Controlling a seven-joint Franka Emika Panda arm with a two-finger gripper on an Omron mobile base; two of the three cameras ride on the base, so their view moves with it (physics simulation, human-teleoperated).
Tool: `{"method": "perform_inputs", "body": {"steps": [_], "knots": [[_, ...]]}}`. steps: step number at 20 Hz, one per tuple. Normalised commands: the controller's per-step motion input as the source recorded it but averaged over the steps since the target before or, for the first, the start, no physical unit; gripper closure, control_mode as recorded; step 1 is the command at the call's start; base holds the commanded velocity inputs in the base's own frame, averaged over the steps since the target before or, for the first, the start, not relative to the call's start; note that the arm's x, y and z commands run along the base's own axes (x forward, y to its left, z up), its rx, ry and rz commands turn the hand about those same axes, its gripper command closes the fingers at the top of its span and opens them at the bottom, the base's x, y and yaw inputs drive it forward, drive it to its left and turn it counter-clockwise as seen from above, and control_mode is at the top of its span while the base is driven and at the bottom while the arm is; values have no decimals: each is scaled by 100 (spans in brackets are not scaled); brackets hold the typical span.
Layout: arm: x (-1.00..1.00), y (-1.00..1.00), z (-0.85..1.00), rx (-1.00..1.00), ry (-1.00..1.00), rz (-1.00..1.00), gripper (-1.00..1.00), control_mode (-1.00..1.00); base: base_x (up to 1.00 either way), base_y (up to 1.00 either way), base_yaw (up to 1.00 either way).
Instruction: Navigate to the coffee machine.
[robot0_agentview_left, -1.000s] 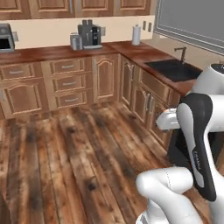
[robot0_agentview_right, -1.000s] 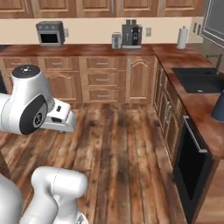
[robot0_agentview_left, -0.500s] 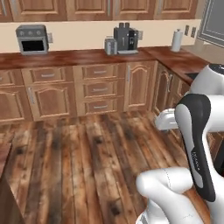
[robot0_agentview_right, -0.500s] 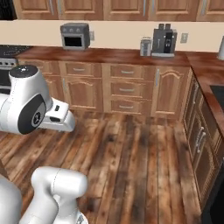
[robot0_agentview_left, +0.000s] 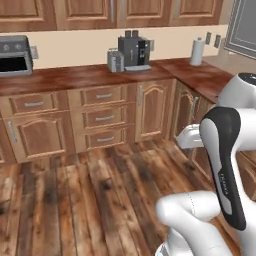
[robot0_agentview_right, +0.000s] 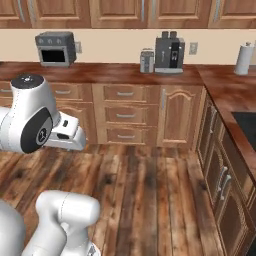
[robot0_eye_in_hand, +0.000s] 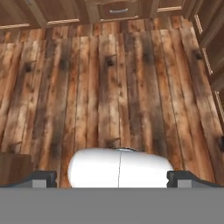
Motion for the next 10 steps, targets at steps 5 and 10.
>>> {"method": "perform_inputs", "body": {"steps": [5, 10], "knots": [[0, 0, 0, 0, 0, 0, -100, 100, 100, -3, -6], [0, 0, 0, 0, 0, 0, -100, 100, 100, -18, 0]]}}
